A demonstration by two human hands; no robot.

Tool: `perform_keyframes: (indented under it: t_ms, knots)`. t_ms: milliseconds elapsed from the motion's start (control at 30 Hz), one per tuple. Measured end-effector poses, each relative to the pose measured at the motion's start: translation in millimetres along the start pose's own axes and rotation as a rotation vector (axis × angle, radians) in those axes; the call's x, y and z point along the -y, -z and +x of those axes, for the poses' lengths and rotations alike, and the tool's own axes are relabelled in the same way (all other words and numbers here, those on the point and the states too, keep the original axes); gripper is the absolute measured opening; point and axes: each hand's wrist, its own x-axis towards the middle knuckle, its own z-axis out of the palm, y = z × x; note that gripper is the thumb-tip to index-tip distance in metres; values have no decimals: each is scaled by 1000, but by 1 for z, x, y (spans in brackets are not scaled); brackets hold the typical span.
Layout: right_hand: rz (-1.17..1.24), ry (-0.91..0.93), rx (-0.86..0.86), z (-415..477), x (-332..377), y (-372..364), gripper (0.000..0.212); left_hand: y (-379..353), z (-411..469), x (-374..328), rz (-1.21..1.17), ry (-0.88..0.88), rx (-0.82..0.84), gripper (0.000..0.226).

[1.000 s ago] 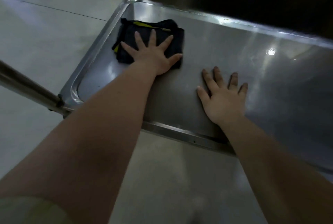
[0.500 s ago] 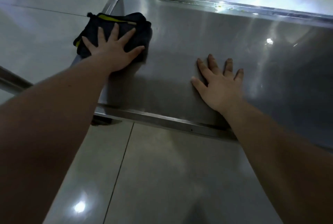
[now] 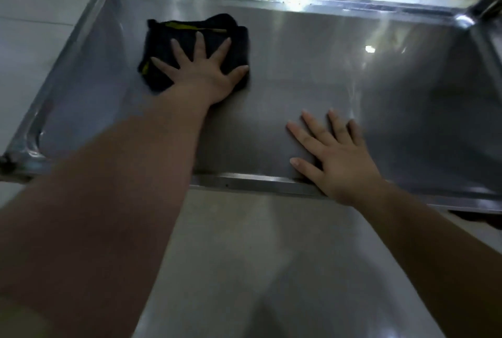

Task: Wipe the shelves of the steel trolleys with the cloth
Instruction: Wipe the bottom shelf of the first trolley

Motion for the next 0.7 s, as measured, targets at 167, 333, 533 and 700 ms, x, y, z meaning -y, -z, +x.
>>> perform_keyframes:
  t_ms: [167,333,533,700]
  knots:
    - [28,-3,-2,0,-1,1,68,-21,-23,-125,47,-201,50,79]
    - [86,-5,-24,1,-1,1,68,-25,-19,-106,27,-216,30,83]
    - [73,-6,-34,2,0,2,67,9,1,61,26,71,10,85]
    - [49,30,-11,0,7,5,70,14,-19,128,25,190,16,97]
